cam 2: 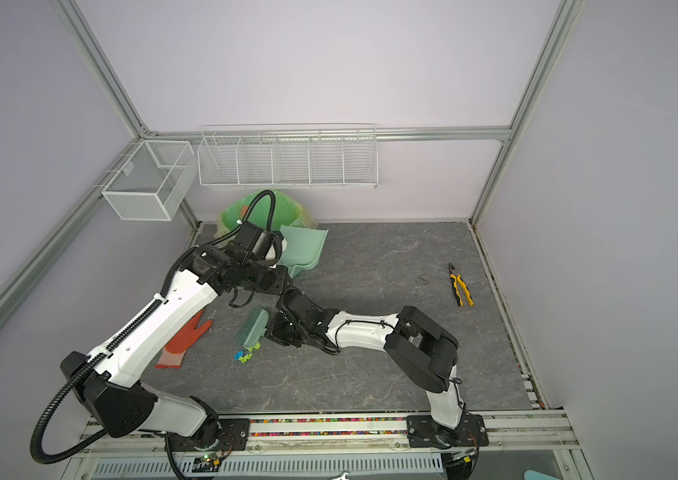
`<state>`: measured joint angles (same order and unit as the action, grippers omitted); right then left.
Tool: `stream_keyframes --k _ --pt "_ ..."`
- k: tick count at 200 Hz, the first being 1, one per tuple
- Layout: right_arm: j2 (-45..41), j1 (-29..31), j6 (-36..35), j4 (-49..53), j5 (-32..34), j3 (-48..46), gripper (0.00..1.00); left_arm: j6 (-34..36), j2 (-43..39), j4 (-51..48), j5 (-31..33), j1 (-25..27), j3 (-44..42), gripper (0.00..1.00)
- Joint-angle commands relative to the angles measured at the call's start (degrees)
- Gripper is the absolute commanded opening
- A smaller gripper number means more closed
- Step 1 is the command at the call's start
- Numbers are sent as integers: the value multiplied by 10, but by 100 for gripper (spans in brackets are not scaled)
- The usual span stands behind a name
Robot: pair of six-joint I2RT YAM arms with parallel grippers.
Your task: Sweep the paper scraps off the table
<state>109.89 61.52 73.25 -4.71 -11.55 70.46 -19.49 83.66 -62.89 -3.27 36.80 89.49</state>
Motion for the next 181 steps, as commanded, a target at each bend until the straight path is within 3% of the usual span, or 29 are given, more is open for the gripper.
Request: stream_keyframes --k 1,57,87,181 --pt "-34 -4 5 49 6 -28 7 -10 3 -7 -13 5 19 0" --pt "-143 -30 -26 134 47 -113 7 -12 -10 -7 -14 5 4 0" --pt "-177 -22 -88 197 67 -80 7 -12 -20 -6 -10 5 -4 0" --pt "-74 42 -172 148 -46 62 7 -5 -32 -22 19 5 -12 0"
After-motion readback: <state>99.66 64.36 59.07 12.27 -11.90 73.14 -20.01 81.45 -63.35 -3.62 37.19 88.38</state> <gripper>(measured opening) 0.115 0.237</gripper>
